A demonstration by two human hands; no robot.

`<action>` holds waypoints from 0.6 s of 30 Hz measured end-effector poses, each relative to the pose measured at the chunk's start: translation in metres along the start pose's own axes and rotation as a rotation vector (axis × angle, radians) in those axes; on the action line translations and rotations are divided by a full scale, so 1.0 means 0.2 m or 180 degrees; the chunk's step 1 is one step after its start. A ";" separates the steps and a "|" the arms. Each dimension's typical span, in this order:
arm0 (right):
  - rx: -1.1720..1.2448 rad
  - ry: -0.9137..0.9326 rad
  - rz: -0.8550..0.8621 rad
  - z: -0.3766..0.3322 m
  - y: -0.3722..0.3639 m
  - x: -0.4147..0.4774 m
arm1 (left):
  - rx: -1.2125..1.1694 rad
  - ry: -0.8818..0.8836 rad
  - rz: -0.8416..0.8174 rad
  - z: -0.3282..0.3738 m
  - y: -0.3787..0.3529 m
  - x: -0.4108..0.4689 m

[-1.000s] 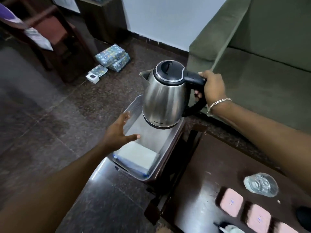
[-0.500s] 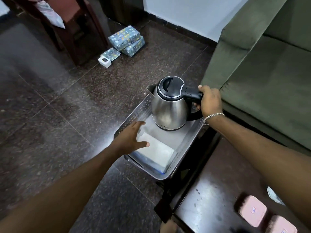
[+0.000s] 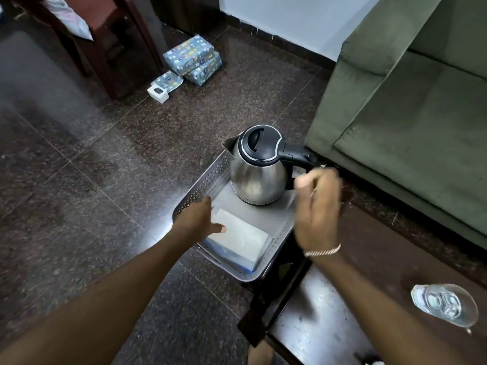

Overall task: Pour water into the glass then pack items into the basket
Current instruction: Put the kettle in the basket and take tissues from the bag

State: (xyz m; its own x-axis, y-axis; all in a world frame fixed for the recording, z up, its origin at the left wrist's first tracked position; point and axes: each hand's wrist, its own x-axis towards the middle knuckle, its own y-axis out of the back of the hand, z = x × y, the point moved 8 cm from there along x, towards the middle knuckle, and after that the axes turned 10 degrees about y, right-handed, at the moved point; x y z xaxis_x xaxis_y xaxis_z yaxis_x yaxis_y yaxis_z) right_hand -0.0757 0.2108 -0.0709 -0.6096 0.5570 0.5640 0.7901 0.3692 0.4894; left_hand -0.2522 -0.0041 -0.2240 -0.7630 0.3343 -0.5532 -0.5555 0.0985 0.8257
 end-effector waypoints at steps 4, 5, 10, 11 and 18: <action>-0.0390 0.0075 -0.2052 -0.13 -0.38 -0.38 | -0.0361 0.0416 -0.0162 -0.06 0.00 0.02; -0.0553 0.0025 -0.2526 -0.13 -0.47 -0.46 | -0.0443 0.0501 -0.0226 -0.07 0.01 0.03; -0.1061 -0.0050 -0.3340 -0.12 -0.66 -0.64 | -0.0830 0.0669 -0.0396 -0.08 0.05 0.00; -0.1147 -0.0112 -0.3386 -0.11 -0.67 -0.66 | -0.1063 0.0677 -0.0411 -0.07 0.06 0.00; -0.1067 -0.0119 -0.3012 -0.10 -0.62 -0.55 | -0.2847 0.0648 -0.0845 0.01 0.15 -0.12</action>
State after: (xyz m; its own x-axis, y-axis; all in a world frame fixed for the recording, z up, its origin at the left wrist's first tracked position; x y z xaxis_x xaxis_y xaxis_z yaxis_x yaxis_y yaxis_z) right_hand -0.1085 0.0880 -0.1806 -0.9707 0.1679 -0.1721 -0.0807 0.4469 0.8910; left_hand -0.2503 -0.0079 -0.1849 -0.5718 0.2264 -0.7885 -0.7014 -0.6335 0.3267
